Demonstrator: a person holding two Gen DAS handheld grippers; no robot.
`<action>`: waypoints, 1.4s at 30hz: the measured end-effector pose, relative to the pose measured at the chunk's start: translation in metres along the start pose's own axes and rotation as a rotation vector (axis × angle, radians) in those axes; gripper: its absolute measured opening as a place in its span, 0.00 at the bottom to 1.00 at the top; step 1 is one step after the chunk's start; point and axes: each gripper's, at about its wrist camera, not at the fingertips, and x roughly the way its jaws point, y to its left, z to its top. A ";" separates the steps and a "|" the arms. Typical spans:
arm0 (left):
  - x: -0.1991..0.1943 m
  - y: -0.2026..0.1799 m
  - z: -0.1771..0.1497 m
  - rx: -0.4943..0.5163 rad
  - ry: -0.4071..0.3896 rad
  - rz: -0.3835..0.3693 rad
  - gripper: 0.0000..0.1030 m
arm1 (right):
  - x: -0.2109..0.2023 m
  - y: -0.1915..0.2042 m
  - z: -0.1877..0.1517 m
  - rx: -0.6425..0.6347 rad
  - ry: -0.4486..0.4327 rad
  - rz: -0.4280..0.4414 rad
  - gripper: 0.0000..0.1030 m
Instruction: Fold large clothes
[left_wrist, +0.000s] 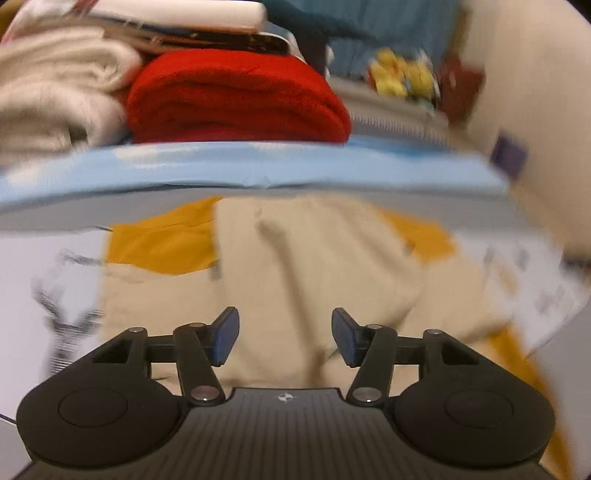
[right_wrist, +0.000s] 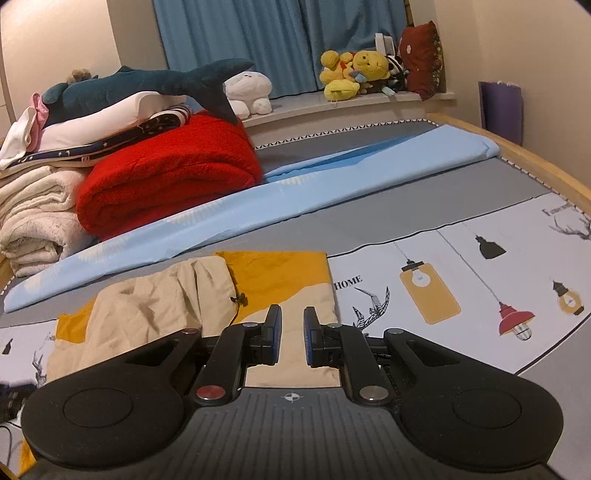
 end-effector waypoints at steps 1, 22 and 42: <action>0.007 -0.006 0.004 -0.021 -0.001 -0.021 0.60 | 0.001 0.001 0.000 0.005 0.003 0.003 0.12; 0.057 -0.111 0.082 0.779 -0.303 0.440 0.03 | 0.003 0.001 0.002 0.011 0.013 0.031 0.12; -0.014 0.019 -0.024 -0.153 0.038 0.073 0.45 | 0.028 0.037 -0.008 0.087 0.082 0.212 0.13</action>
